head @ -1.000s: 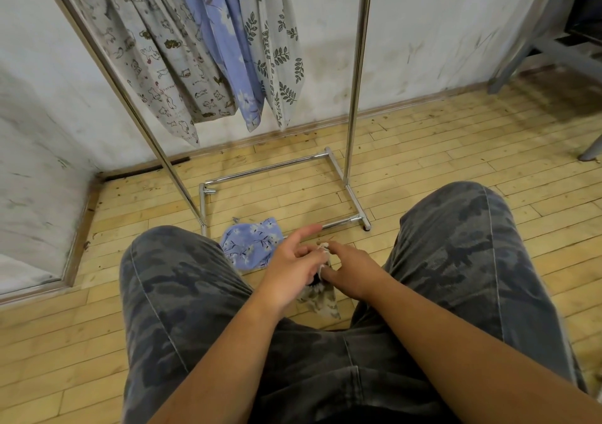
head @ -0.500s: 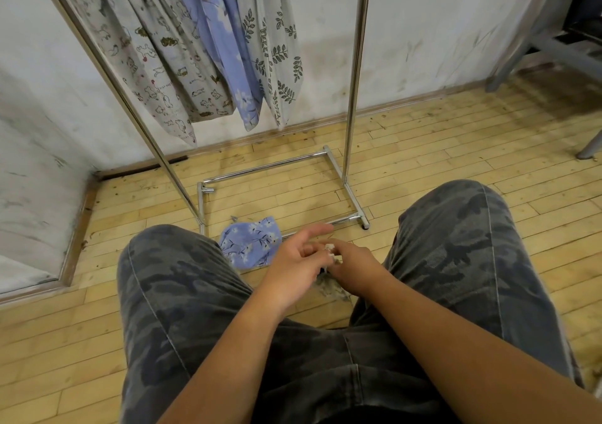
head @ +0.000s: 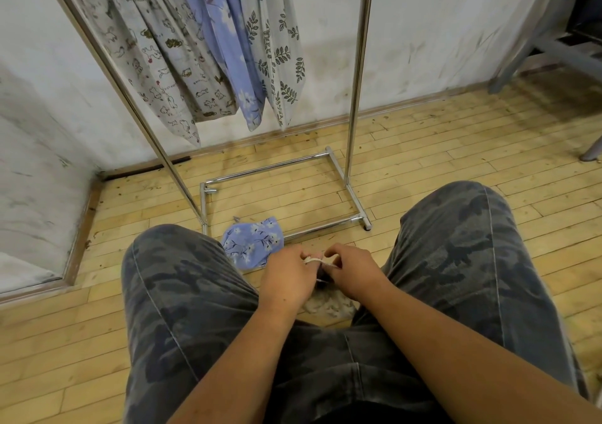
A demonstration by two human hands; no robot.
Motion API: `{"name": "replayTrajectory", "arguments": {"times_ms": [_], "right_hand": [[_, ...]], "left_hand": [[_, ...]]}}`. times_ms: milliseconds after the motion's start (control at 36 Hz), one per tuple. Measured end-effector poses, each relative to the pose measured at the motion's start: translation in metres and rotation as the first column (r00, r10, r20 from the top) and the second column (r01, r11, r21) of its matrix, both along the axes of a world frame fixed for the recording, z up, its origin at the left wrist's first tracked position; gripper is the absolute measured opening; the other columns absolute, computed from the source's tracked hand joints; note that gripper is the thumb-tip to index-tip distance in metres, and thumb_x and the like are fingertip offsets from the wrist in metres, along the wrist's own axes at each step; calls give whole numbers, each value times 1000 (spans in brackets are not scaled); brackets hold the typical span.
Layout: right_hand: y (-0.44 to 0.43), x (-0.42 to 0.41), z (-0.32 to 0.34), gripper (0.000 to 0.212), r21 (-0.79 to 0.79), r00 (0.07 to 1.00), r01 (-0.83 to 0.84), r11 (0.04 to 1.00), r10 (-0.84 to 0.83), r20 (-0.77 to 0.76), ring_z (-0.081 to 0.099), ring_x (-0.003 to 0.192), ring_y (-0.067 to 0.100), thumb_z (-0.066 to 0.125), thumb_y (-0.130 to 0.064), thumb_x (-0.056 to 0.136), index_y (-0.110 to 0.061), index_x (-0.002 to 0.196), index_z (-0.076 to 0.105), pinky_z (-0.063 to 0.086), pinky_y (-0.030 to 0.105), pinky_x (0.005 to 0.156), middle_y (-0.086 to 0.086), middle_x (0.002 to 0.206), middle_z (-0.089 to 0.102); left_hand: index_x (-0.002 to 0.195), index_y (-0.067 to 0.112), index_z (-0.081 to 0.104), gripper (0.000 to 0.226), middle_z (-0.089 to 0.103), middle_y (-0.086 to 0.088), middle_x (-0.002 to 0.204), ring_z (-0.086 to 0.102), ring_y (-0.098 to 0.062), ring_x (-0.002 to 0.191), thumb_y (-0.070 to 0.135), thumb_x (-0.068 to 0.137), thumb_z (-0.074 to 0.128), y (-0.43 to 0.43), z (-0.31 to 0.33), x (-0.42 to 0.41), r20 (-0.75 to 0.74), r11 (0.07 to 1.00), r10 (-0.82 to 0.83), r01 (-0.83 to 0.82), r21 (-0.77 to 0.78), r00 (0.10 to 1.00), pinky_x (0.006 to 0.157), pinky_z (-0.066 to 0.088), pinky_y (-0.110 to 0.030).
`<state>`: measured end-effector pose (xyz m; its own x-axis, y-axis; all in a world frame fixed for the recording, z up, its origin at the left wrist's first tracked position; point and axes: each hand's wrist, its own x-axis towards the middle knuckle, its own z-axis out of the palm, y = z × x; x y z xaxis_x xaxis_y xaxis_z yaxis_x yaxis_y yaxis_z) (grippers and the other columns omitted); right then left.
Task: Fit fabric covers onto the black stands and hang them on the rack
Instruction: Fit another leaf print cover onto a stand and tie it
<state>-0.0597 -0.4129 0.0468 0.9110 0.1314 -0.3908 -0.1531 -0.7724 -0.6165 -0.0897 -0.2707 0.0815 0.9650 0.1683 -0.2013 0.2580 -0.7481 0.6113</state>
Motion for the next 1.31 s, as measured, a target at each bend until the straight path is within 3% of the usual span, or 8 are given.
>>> {"name": "replayTrajectory", "arguments": {"times_ms": [83,194,528,694,917,1083,1222,1306], "right_hand": [[1,-2,-3,34,-68,999,-47,997,47,-5,63,104,18,63,-31,101,-22,134,61,54,28,87,4,124,67],[-1,-3,-6,33,-116,994,-105,988,102,-29,64,104,19,60,-33,102,-21,133,61,55,33,92,6,125,67],[0,-6,4,46,47,986,-158,986,160,-50,62,120,19,47,-55,102,-35,143,55,50,36,98,-1,130,68],[-2,-7,7,42,102,990,-119,988,125,-59,58,127,21,55,-44,100,-35,142,56,49,37,101,0,140,62],[-2,-6,10,43,194,994,-105,975,111,-23,59,120,14,57,-41,101,-39,144,54,42,27,90,-5,135,66],[-4,-2,13,40,213,995,-88,973,97,-30,58,102,11,59,-31,100,-38,139,56,44,24,78,-5,120,65],[-1,5,12,18,17,983,-184,983,184,-5,53,76,4,55,-26,95,-44,93,50,33,16,61,-17,88,57],[-2,10,16,31,-56,974,-220,974,223,43,46,68,-1,52,-21,95,-43,78,39,28,15,58,-18,78,51]], "left_hand": [[79,23,61,32,64,2,69,63,-16,62,48,100,56,3,-7,0,-30,1000,7,-7,-6,1000,65,58,-39],[99,30,62,9,65,10,87,58,-6,66,31,103,54,6,-7,0,-44,991,-35,29,-132,998,59,45,-21],[115,38,72,27,74,17,95,63,16,93,17,100,61,4,15,-5,62,884,-71,92,-458,996,72,44,0],[125,49,61,32,76,6,84,72,-13,85,25,105,54,-3,21,-9,105,862,-140,173,-476,985,80,59,-33],[120,51,61,46,62,1,73,65,-19,78,10,101,52,-6,27,-1,96,801,-48,96,-592,994,85,55,-41],[125,54,57,44,65,-2,76,64,-9,78,15,105,53,-9,35,-2,127,803,-114,167,-572,985,80,51,-26],[129,56,54,48,69,7,78,64,-6,84,16,105,50,-13,44,-5,126,846,-220,254,-469,967,74,50,-19],[127,57,56,46,68,5,78,62,-9,78,17,105,50,-15,48,-6,140,848,-245,282,-449,959,65,48,-13]]}}
